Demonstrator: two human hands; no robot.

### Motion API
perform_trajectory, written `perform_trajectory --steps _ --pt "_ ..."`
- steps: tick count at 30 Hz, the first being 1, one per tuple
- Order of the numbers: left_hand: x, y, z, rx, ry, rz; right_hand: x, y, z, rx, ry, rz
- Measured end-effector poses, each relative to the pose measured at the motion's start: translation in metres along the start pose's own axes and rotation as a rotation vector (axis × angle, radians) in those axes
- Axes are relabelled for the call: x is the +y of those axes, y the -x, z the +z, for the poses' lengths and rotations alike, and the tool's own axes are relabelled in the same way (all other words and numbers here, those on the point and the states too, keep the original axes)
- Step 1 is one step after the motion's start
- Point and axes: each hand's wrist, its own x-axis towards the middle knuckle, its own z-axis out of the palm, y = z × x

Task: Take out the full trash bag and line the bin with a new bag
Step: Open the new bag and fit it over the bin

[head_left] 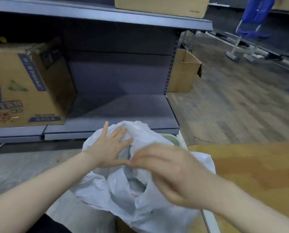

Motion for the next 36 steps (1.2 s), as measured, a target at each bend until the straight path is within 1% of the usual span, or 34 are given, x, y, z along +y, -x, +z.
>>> perform_trajectory --steps 1,2,3,4,5,6,7,9,10,12,13,15,17,19,21,22,24,25,27,29,31,32,34,36 --pt "0.002 -0.002 0.003 0.026 -0.034 0.028 -0.01 0.0 0.022 -0.168 0.055 -0.097" --pt "0.004 -0.002 0.005 0.008 -0.051 0.036 -0.017 0.001 0.043 -0.337 0.141 -0.124" --pt "0.005 0.0 0.006 0.01 -0.06 0.041 -0.016 0.002 0.061 -0.425 0.261 -0.066" --pt "0.006 0.001 0.003 -0.008 -0.063 0.03 -0.012 -0.001 0.07 -0.487 0.325 0.062" --pt "0.008 0.002 0.002 -0.052 -0.044 0.013 0.004 0.004 0.079 -0.571 0.357 0.241" --pt "0.009 0.002 0.002 -0.129 -0.006 -0.01 0.024 0.01 0.083 -0.662 0.374 0.465" --pt "0.008 0.003 0.01 -0.16 0.013 -0.037 0.043 0.015 0.082 -0.712 0.428 0.598" --pt "0.007 0.007 0.015 -0.279 0.051 -0.09 0.078 0.027 0.075 -0.544 0.516 0.694" --pt "0.008 0.006 0.016 -0.303 0.042 -0.084 0.095 0.034 0.073 -0.602 0.49 0.783" --pt "0.007 0.004 0.019 -0.282 0.038 -0.079 0.121 0.049 0.066 -0.808 0.381 1.005" --pt "0.005 0.002 0.019 -0.261 0.039 -0.081 0.133 0.057 0.065 -0.846 0.313 1.061" --pt "0.002 -0.001 0.02 -0.259 0.054 -0.079 0.152 0.071 0.068 -0.802 0.12 1.073" --pt "0.001 -0.002 0.02 -0.277 0.069 -0.083 0.159 0.078 0.075 -0.681 -0.204 1.027" --pt "0.002 -0.001 0.021 -0.309 0.098 -0.086 0.163 0.084 0.082 -0.536 -0.476 1.047" --pt "0.003 -0.001 0.023 -0.326 0.15 -0.079 0.161 0.084 0.08 -0.451 -0.61 1.083" --pt "0.003 0.0 0.021 -0.311 0.185 -0.07 0.161 0.085 0.079 -0.451 -0.602 1.055" --pt "0.002 0.003 0.012 -0.245 0.27 -0.029 0.163 0.088 0.072 -0.424 -0.668 1.053" --pt "0.002 0.005 0.005 -0.2 0.312 -0.006 0.16 0.086 0.067 -0.393 -0.681 1.073" --pt "0.002 0.008 -0.013 -0.083 0.411 0.04 0.155 0.086 0.057 -0.348 -0.604 1.117" --pt "0.013 0.006 -0.033 0.03 0.448 0.162 0.156 0.09 0.055 -0.391 -0.468 1.067" --pt "0.033 -0.003 -0.034 0.168 0.29 0.356 0.156 0.091 0.057 -0.53 -0.215 1.007" --pt "0.046 -0.01 -0.028 0.193 0.203 0.449 0.159 0.091 0.058 -0.577 -0.094 0.974" --pt "0.064 -0.028 -0.01 0.204 0.083 0.587 0.163 0.085 0.056 -0.578 -0.009 0.946" --pt "0.071 -0.048 0.006 0.245 -0.005 0.658 0.168 0.084 0.051 -0.545 0.015 0.936"
